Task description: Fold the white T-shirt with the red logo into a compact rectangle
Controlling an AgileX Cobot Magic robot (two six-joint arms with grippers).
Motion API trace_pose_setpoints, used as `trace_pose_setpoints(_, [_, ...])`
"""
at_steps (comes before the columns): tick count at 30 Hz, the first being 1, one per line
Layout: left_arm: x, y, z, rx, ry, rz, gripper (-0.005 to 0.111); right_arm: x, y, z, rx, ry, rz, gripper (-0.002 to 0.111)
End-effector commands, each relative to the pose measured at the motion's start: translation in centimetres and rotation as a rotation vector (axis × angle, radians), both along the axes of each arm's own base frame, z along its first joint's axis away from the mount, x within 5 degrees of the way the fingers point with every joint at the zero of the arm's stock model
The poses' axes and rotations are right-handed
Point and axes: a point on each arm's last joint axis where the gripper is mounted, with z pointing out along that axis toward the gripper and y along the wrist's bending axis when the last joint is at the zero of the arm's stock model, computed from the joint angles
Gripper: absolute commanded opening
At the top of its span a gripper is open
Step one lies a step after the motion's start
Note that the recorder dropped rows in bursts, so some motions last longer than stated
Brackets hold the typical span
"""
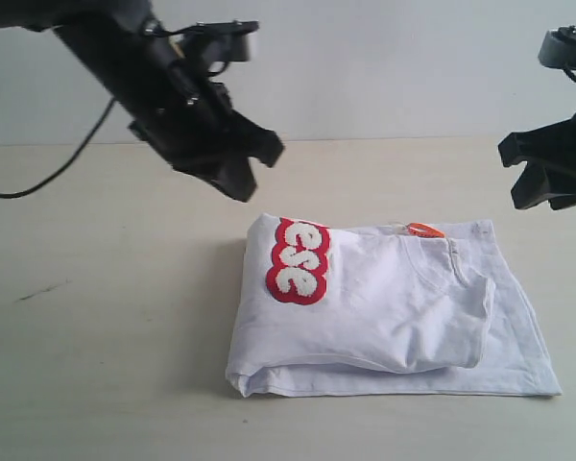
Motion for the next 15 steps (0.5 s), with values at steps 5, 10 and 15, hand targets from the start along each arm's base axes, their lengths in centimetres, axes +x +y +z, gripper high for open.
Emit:
trace_pose_setpoints(5, [-5.4,9.1,2.9,-0.064,-0.206,0.202,0.0,-1.2,-0.1,3.2,-0.026,-0.149,-0.009,0.04])
trace_pose_setpoints(10, [-10.6,11.8,4.4,-0.172,-0.394,0.283,0.0,-2.1,0.0,4.7,-0.033,-0.208,-0.011,0.04])
trace_pose_setpoints(15, [-16.1,14.1,6.2,-0.307,-0.565,0.33,0.0,-2.7,0.3,5.7,-0.003,-0.248,-0.014,0.04])
